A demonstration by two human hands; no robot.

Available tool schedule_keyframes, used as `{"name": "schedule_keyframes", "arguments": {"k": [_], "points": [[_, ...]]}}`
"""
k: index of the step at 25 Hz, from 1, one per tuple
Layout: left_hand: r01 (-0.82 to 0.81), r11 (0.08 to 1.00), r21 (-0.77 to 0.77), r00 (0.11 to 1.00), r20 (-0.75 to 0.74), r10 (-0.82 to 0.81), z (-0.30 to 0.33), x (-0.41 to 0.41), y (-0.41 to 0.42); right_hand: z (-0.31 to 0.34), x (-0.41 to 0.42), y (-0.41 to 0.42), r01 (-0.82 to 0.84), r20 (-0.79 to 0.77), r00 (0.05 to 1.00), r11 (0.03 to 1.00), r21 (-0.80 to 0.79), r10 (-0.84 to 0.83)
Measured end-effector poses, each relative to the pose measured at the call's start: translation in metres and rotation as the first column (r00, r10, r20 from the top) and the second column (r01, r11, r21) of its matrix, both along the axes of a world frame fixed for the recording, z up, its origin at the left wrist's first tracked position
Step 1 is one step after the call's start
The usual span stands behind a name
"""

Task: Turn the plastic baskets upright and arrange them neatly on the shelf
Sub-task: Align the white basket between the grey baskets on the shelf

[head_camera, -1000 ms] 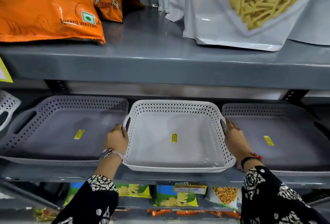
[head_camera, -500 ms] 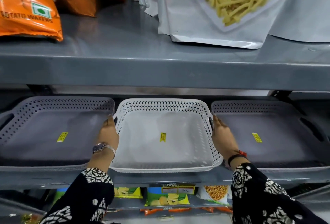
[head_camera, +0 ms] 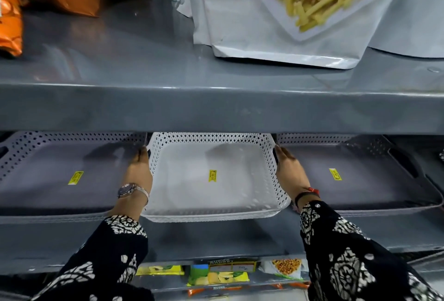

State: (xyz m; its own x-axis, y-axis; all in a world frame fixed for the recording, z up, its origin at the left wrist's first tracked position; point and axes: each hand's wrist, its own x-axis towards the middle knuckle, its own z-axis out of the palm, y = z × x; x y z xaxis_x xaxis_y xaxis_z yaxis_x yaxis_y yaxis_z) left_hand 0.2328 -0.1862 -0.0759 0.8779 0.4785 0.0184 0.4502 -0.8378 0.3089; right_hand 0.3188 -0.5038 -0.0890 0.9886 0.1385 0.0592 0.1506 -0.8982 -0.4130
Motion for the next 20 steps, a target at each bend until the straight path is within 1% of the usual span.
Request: {"name": "schedule_keyframes", "arguments": {"k": [2,4,9,11,13,16,19,20], "points": [[-0.021,1.000,-0.013,1.000,0.010,0.021,-0.003,0.001,0.001,-0.001,-0.001,0.000,0.005,-0.005,1.000,1.000,0.008,-0.005],[-0.040,0.998,-0.057,0.999,0.013,0.041,-0.005,-0.003,0.000,0.000,-0.005,-0.001,0.003,-0.006,1.000,1.000,0.010,-0.003],[-0.035,0.998,-0.058,0.997,0.071,0.039,-0.009,-0.018,-0.004,0.001,-0.020,-0.006,-0.002,-0.033,0.999,1.000,0.022,0.002],[-0.058,0.990,-0.125,0.991,0.111,0.072,-0.011,-0.023,-0.006,0.001,-0.027,-0.009,-0.011,-0.031,0.999,0.999,0.031,0.012],[-0.064,0.987,-0.147,0.991,0.111,0.080,-0.014,-0.028,-0.009,-0.001,-0.033,-0.012,-0.016,-0.027,0.999,0.999,0.045,0.017],[-0.150,0.966,-0.210,0.976,0.127,0.179,-0.011,-0.037,-0.013,-0.001,-0.041,-0.016,-0.017,-0.027,0.999,0.999,0.050,0.018],[-0.074,0.994,-0.082,0.996,0.041,0.077,-0.010,-0.046,-0.015,-0.001,-0.049,-0.018,-0.014,-0.031,0.999,0.998,0.053,0.015],[-0.059,0.996,-0.066,0.997,0.036,0.062,-0.010,-0.048,-0.016,-0.001,-0.051,-0.018,-0.013,-0.027,1.000,0.998,0.054,0.014]]}}
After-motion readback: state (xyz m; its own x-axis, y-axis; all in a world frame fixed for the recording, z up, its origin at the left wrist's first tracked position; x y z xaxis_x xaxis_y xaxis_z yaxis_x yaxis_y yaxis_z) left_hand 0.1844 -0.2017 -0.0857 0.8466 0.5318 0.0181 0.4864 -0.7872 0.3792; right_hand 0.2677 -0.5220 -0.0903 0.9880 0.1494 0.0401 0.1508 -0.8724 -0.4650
